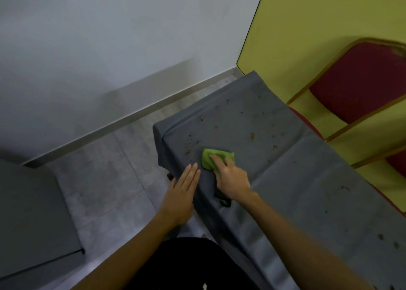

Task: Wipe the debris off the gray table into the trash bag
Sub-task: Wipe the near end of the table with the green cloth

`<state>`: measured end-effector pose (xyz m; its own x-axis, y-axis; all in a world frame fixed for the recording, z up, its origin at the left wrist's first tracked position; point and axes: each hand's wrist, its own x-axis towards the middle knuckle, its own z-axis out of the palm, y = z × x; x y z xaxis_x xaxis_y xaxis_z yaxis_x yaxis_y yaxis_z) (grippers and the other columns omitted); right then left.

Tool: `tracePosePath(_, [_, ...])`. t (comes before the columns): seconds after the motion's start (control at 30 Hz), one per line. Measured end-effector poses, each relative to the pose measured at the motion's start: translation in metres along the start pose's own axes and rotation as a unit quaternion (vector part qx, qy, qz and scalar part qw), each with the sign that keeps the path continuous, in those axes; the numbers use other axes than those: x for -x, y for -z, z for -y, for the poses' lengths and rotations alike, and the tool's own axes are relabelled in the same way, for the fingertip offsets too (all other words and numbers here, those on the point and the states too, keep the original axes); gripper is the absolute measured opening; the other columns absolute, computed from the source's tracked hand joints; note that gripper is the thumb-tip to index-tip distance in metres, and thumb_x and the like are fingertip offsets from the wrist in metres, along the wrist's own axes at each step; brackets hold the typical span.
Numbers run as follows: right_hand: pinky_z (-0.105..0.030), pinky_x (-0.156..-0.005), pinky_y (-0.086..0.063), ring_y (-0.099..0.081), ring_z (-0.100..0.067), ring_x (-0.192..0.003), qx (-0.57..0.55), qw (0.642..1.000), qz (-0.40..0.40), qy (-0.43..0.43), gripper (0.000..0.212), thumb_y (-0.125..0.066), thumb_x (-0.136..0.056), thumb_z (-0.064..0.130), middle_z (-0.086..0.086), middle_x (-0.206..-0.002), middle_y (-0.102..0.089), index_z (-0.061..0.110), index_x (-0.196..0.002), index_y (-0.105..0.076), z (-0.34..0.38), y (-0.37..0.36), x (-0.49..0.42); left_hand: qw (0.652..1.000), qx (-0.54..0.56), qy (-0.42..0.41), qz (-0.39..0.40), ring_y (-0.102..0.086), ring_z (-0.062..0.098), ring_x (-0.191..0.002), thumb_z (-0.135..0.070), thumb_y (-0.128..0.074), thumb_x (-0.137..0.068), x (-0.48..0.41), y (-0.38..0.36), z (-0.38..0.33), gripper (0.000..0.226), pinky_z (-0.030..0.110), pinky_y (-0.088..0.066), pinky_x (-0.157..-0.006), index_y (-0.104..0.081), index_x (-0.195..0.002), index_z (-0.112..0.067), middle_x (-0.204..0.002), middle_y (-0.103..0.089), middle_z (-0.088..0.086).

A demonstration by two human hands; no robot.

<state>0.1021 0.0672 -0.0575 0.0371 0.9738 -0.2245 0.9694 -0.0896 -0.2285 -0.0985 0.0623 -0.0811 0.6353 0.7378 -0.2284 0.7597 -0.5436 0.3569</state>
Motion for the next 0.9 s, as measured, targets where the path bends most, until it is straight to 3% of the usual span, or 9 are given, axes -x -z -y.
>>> tracePosePath(0.07, [-0.046, -0.066, -0.052, -0.063, -0.043, -0.089, 0.000, 0.999, -0.025, -0.046, 0.053, -0.049, -0.093, 0.028, -0.015, -0.138, -0.044, 0.039, -0.143, -0.036, -0.020, 0.009, -0.008, 1.000, 0.014, -0.001, -0.006, 0.023, 0.019, -0.149, -0.016, -0.036, -0.091, 0.000, 0.002, -0.002, 0.079, 0.039, -0.017, -0.119, 0.009, -0.155, -0.015, -0.161, 0.024, 0.001])
tracePosePath(0.23, [-0.046, -0.075, -0.049, -0.058, -0.042, -0.097, -0.099, 0.971, -0.066, -0.206, 0.047, -0.051, -0.095, 0.026, -0.017, -0.122, -0.051, 0.026, -0.141, -0.042, -0.048, 0.027, -0.028, 0.999, 0.044, 0.014, 0.013, 0.019, 0.015, -0.150, -0.015, -0.042, -0.090, 0.001, 0.010, -0.004, 0.081, 0.042, -0.010, -0.122, 0.005, -0.157, -0.017, -0.163, 0.020, -0.002])
tracePosePath(0.4, [-0.034, -0.105, -0.040, -0.053, -0.030, -0.123, -0.252, 0.953, -0.124, -0.114, 0.043, -0.062, -0.089, 0.015, -0.011, -0.135, -0.057, 0.014, -0.132, -0.058, 0.017, 0.012, -0.011, 0.993, 0.056, 0.081, -0.060, 0.000, 0.020, -0.153, -0.012, -0.048, -0.091, -0.023, 0.037, 0.029, 0.074, 0.046, -0.010, -0.123, -0.012, -0.156, -0.011, -0.165, -0.003, 0.006])
tracePosePath(0.47, [-0.038, -0.103, -0.044, -0.054, -0.031, -0.120, -0.235, 0.966, -0.091, -0.058, 0.045, -0.059, -0.091, 0.018, -0.011, -0.137, -0.053, 0.020, -0.136, -0.055, 0.047, -0.002, -0.008, 0.993, 0.027, 0.088, -0.067, -0.001, 0.022, -0.153, -0.010, -0.046, -0.092, -0.036, 0.051, 0.051, 0.071, 0.045, -0.010, -0.122, -0.013, -0.156, -0.007, -0.165, -0.005, 0.009])
tracePosePath(0.53, [-0.045, -0.086, -0.053, -0.059, -0.036, -0.105, -0.165, 0.985, -0.040, -0.031, 0.046, -0.053, -0.094, 0.023, -0.011, -0.136, -0.046, 0.031, -0.138, -0.048, 0.068, -0.013, -0.010, 0.995, -0.008, 0.088, -0.040, 0.001, 0.022, -0.153, -0.011, -0.043, -0.094, -0.046, 0.059, 0.066, 0.071, 0.044, -0.010, -0.121, -0.010, -0.156, -0.007, -0.165, -0.002, 0.009])
tracePosePath(0.6, [-0.044, -0.070, -0.054, -0.063, -0.038, -0.088, -0.091, 0.995, -0.021, -0.019, 0.047, -0.050, -0.094, 0.024, -0.012, -0.134, -0.042, 0.037, -0.139, -0.045, 0.070, -0.013, -0.015, 0.995, -0.028, 0.088, -0.023, 0.003, 0.021, -0.153, -0.012, -0.044, -0.093, -0.050, 0.062, 0.071, 0.073, 0.044, -0.011, -0.120, -0.007, -0.156, -0.008, -0.165, 0.002, 0.007])
tracePosePath(0.67, [-0.042, -0.064, -0.050, -0.063, -0.038, -0.081, -0.051, 0.998, -0.029, -0.036, 0.048, -0.049, -0.093, 0.023, -0.012, -0.131, -0.043, 0.039, -0.138, -0.045, 0.053, -0.004, -0.024, 0.995, -0.034, 0.090, -0.022, 0.004, 0.022, -0.152, -0.013, -0.047, -0.093, -0.051, 0.062, 0.072, 0.076, 0.047, -0.014, -0.119, -0.006, -0.156, -0.009, -0.165, 0.004, 0.006])
tracePosePath(0.8, [-0.047, -0.073, -0.051, -0.062, -0.042, -0.089, -0.055, 0.983, -0.070, -0.161, 0.048, -0.048, -0.091, 0.020, -0.014, -0.128, -0.045, 0.035, -0.137, -0.048, 0.001, 0.020, -0.046, 0.996, -0.014, 0.089, -0.025, 0.005, 0.022, -0.152, -0.014, -0.048, -0.094, -0.052, 0.059, 0.068, 0.075, 0.046, -0.013, -0.121, -0.006, -0.156, -0.009, -0.165, 0.005, 0.006])
tracePosePath(0.9, [-0.048, -0.089, -0.049, -0.056, -0.038, -0.112, -0.153, 0.963, -0.090, -0.203, 0.043, -0.048, -0.095, 0.021, -0.014, -0.138, -0.046, 0.027, -0.137, -0.050, -0.009, 0.027, -0.062, 0.995, 0.014, 0.082, -0.046, 0.000, 0.021, -0.153, -0.010, -0.048, -0.095, -0.052, 0.061, 0.071, 0.071, 0.045, -0.013, -0.121, -0.012, -0.156, -0.010, -0.165, -0.001, 0.005])
